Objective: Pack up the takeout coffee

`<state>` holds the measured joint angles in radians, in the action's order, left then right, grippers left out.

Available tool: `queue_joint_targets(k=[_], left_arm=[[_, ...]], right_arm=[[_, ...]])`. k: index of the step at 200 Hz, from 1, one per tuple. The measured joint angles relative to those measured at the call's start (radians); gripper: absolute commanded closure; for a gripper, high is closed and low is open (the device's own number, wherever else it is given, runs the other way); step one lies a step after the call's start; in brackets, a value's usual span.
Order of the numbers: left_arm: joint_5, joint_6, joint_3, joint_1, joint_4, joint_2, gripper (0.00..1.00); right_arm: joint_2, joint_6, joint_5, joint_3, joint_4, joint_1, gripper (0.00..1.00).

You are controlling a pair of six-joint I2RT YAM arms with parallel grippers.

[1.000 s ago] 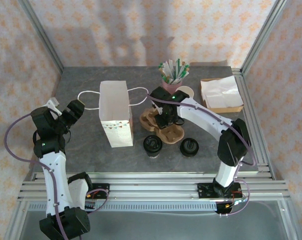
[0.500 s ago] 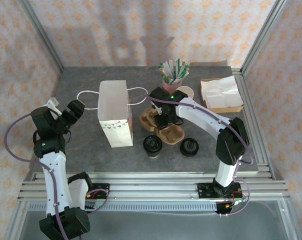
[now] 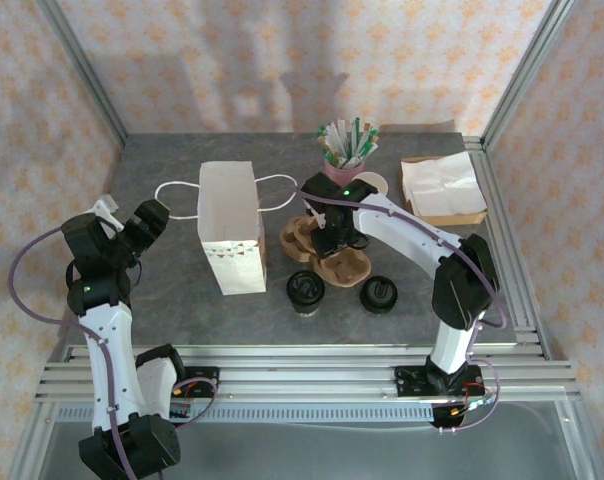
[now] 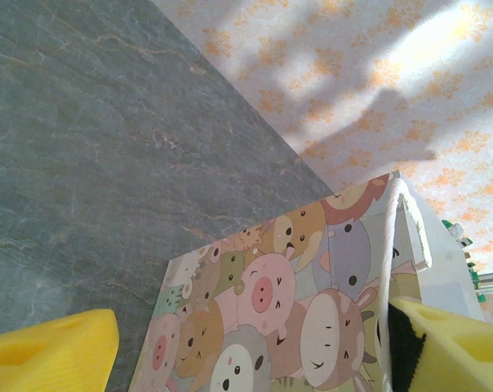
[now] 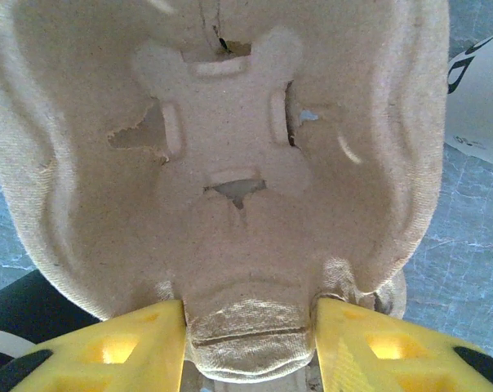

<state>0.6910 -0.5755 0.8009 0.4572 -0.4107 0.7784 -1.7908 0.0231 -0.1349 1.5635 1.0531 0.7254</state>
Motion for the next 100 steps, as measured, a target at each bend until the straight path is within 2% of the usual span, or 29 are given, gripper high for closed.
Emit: queue_joint_targets(k=[100], left_arm=[[0.0,0.0,0.0,0.0,0.0,0.0,0.16]], right_arm=[[0.001,0.001,-0.005,-0.015,-0.014,0.0,0.58]])
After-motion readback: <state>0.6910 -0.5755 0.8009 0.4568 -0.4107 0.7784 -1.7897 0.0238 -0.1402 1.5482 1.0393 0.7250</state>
